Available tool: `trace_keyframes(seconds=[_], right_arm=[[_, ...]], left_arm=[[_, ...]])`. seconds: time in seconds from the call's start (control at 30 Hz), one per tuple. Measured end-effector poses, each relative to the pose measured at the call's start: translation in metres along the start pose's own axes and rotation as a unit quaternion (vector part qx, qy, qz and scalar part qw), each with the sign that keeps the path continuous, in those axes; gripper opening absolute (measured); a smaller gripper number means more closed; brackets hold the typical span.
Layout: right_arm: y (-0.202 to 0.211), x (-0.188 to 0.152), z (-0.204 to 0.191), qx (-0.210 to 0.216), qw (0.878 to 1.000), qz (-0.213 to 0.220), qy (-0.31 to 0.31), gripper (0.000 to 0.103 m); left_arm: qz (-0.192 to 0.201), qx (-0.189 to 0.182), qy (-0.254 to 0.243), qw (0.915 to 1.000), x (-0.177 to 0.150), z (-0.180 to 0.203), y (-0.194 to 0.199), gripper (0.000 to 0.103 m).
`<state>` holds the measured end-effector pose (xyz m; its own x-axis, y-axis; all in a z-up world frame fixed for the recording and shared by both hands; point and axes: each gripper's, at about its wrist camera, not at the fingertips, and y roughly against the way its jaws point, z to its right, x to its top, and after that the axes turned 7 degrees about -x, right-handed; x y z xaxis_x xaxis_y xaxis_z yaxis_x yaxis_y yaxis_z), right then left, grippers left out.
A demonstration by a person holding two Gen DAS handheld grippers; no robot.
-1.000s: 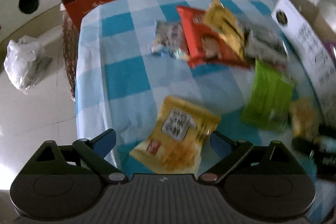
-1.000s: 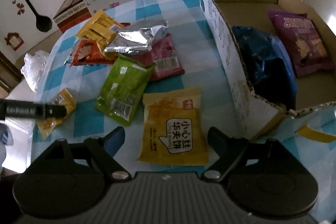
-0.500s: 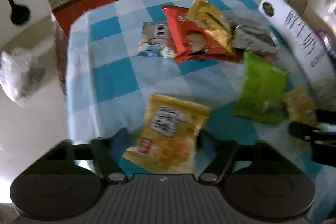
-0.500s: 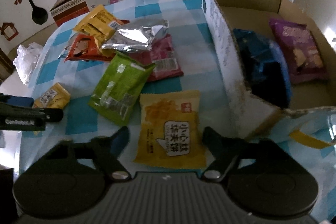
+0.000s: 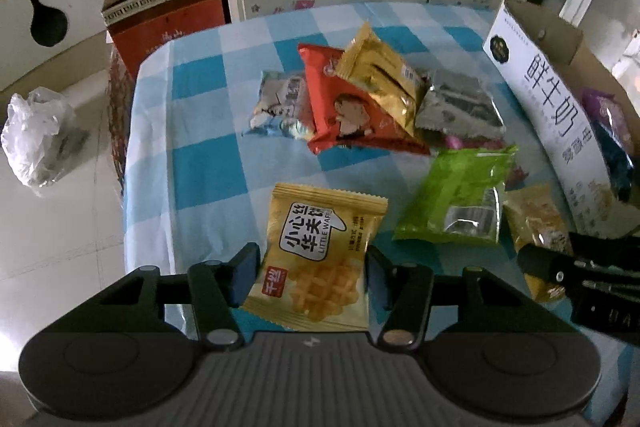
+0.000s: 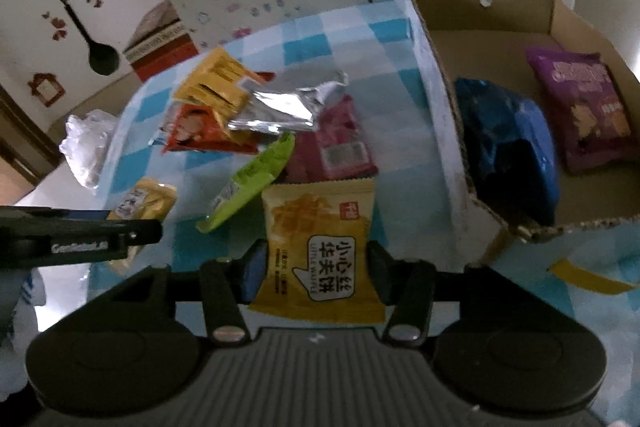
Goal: Organize snacks
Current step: 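Grasp the yellow waffle packet with the right tool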
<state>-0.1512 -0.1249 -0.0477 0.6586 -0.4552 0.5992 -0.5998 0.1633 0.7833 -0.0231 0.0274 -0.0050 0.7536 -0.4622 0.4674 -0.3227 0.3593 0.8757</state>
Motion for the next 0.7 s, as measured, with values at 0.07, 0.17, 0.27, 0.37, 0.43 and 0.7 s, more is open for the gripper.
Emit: trace_keyframes(seconds=[0.07, 0.17, 0.27, 0.37, 0.43, 0.7], right_arm=[[0.002, 0.001, -0.002, 0.009, 1.0, 0.001, 0.001, 0.053], [0.005, 0.002, -0.005, 0.023, 1.0, 0.005, 0.004, 0.053], [0.009, 0.004, -0.007, 0.027, 1.0, 0.012, 0.008, 0.053], [0.014, 0.008, -0.006, 0.034, 0.999, 0.021, 0.004, 0.053], [0.02, 0.011, -0.005, 0.039, 0.999, 0.03, 0.002, 0.053], [0.037, 0.023, 0.001, 0.045, 0.997, 0.056, -0.002, 0.053]], left_arm=[[0.004, 0.0, 0.006, 1.0, 0.001, -0.001, 0.002, 0.062], [0.011, 0.002, 0.013, 0.9998, 0.003, -0.001, 0.006, 0.062], [0.02, 0.004, 0.022, 0.9995, 0.007, -0.001, 0.009, 0.062], [0.029, 0.0, 0.035, 0.999, 0.011, -0.001, 0.014, 0.062], [0.039, -0.003, 0.038, 0.9985, 0.014, 0.001, 0.019, 0.062], [0.067, -0.005, 0.056, 0.9962, 0.026, 0.006, 0.031, 0.062]])
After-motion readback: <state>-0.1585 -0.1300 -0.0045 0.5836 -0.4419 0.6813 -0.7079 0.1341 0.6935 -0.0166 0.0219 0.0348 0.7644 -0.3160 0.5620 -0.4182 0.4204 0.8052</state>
